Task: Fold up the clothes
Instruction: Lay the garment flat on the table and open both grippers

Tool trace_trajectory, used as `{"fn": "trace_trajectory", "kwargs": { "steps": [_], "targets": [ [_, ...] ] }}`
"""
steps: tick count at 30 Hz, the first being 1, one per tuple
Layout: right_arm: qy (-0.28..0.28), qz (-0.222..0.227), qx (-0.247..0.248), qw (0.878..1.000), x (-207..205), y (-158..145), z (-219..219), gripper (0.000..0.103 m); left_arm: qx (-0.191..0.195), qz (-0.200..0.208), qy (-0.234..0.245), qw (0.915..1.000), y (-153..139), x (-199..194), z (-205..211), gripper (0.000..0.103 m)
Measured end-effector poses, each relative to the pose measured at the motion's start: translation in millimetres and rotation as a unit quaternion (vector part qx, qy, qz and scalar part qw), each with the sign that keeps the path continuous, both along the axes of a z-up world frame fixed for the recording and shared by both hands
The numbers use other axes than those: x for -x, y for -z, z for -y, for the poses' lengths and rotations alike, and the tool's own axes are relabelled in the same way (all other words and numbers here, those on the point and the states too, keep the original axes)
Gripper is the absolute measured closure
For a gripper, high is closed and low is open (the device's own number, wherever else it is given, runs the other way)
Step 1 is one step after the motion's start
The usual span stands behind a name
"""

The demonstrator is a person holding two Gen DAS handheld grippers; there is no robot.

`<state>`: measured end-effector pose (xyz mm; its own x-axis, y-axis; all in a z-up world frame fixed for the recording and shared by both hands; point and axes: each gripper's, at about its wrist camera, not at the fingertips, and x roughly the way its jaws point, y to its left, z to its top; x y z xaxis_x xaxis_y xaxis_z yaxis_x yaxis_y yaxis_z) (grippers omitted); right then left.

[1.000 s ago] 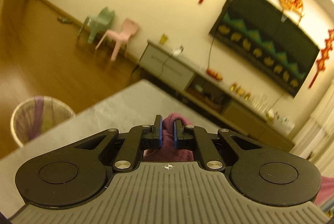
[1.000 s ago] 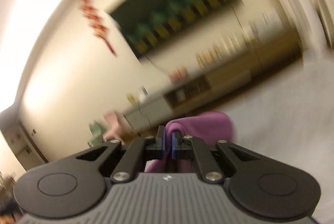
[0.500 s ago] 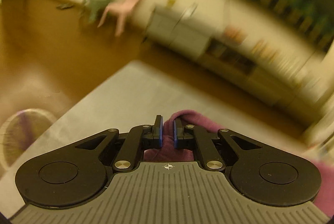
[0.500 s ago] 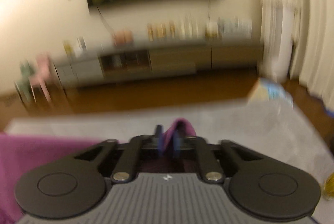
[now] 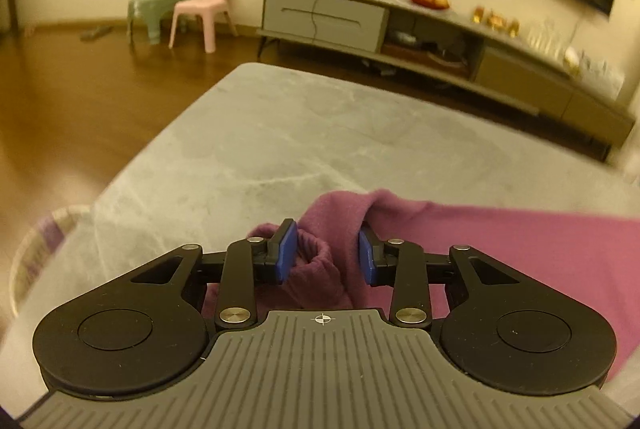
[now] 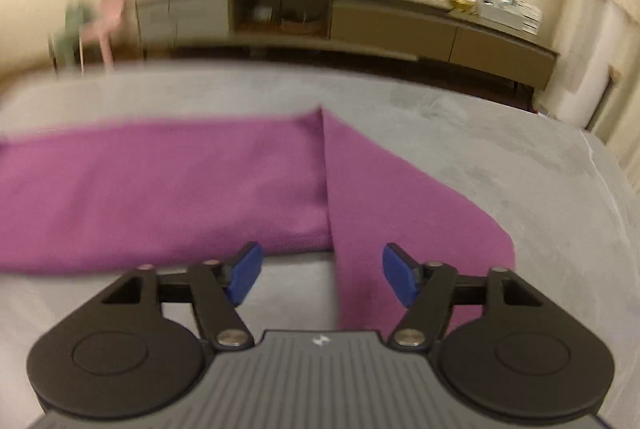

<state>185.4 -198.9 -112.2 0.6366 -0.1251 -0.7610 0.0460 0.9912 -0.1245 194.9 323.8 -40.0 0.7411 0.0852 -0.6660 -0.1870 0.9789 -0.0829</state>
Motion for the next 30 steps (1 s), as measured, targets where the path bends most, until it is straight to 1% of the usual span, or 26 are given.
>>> {"fn": "trace_trajectory", "kwargs": {
  "steps": [1,2,3,4,5,6,8,11,13,14,15,16,17,18,19,20,21,22,23,24,25,27,28,30],
  "targets": [
    [0.001,-0.009,0.008,1.0,-6.2,2.6,2.3,0.033,-0.009,-0.004,0.0,1.0,3.5,-6.2,-1.7,0.076],
    [0.006,-0.011,-0.004,1.0,-9.0,2.9,11.6,0.036,-0.014,-0.005,0.0,0.9999,5.6,-12.4,-5.8,0.077],
    [0.012,-0.012,-0.016,1.0,-11.8,3.2,20.8,0.061,-0.019,-0.006,0.0,0.9998,7.3,-18.5,-10.7,0.086],
    [0.018,-0.02,-0.034,0.999,-13.2,-0.2,30.5,0.087,-0.026,-0.004,-0.001,0.9997,6.8,-23.9,-14.6,0.091],
    [0.019,-0.021,-0.047,0.999,-11.6,-8.8,37.8,0.1,-0.03,0.003,0.0,0.9995,3.7,-27.5,-18.1,0.092],
    [0.014,-0.008,-0.045,0.999,-8.1,-18.4,41.8,0.101,-0.034,0.012,0.0,0.9993,0.0,-30.5,-21.4,0.095],
    [-0.003,0.02,-0.061,0.998,3.8,-53.3,47.7,0.101,-0.033,0.027,0.006,0.9991,-7.3,-34.1,-27.0,0.096],
    [-0.029,0.058,-0.123,0.99,16.9,-114.0,65.7,0.101,-0.033,0.03,0.016,0.9989,-16.0,-46.0,-32.8,0.096],
    [-0.015,0.067,-0.161,0.985,5.7,-137.8,91.4,0.101,-0.041,0.013,0.011,0.999,-13.5,-65.1,-33.3,0.096],
    [0.005,0.059,-0.167,0.984,-8.2,-140.0,107.2,0.1,-0.042,0.0,0.007,0.9991,-9.8,-77.3,-33.4,0.092],
    [0.042,0.049,-0.163,0.984,-22.7,-135.1,123.1,0.094,-0.054,-0.019,0.0,0.9983,-3.8,-90.2,-31.8,0.079],
    [0.092,0.037,-0.143,0.985,-35.8,-125.2,138.2,0.082,-0.07,-0.039,-0.007,0.9967,2.8,-103.4,-29.7,0.068],
    [0.14,0.021,-0.109,0.984,-46.5,-112.4,149.6,0.05,-0.087,-0.05,-0.02,0.9947,7.7,-111.1,-28.3,0.064],
    [0.187,0.006,-0.075,0.98,-57.3,-99.7,161.1,0.046,-0.102,-0.056,-0.03,0.9928,11.0,-114.8,-28.1,0.062],
    [0.22,0.004,-0.042,0.975,-61.6,-91.4,165.6,0.05,-0.101,-0.049,-0.038,0.993,8.9,-111.9,-30.3,0.062],
    [0.236,0.017,-0.012,0.972,-58.4,-88.2,162.2,0.053,-0.095,-0.039,-0.046,0.9937,5.5,-107.2,-33.2,0.062],
    [0.241,0.035,-0.004,0.97,-53.8,-86.2,156.1,0.053,-0.082,-0.021,-0.052,0.9951,-0.1,-95.7,-38.7,0.062],
    [0.223,0.056,-0.025,0.973,-46.1,-85.2,144.5,0.052,-0.067,-0.001,-0.057,0.9962,-7.8,-81.1,-45.4,0.06],
    [0.191,0.074,-0.054,0.977,-36.5,-83.9,130.5,0.049,-0.052,0.015,-0.059,0.9968,-14.0,-66.4,-51.2,0.06],
    [0.156,0.081,-0.068,0.982,-31.2,-79.4,114.9,0.043,-0.036,0.031,-0.06,0.9971,-19.6,-51.9,-56.6,0.059],
    [0.119,0.077,-0.066,0.988,-30.9,-71.5,97.7,0.042,-0.016,0.044,-0.056,0.9973,-23.2,-35.9,-61.3,0.059],
    [0.044,0.068,-0.061,0.995,-30.4,-55.5,63.2,0.042,0.017,0.05,-0.031,0.9981,-23.6,-16.3,-64.0,0.06],
    [0.014,0.062,-0.05,0.997,-32.9,-46.4,47.6,0.042,0.019,0.044,-0.019,0.9987,-19.5,-13.4,-60.4,0.061],
    [-0.021,0.046,-0.016,0.999,-45.4,-26.1,24.1,0.043,0.015,0.026,0.003,0.9995,-9.2,-11.2,-50.6,0.061]
  ]
}}
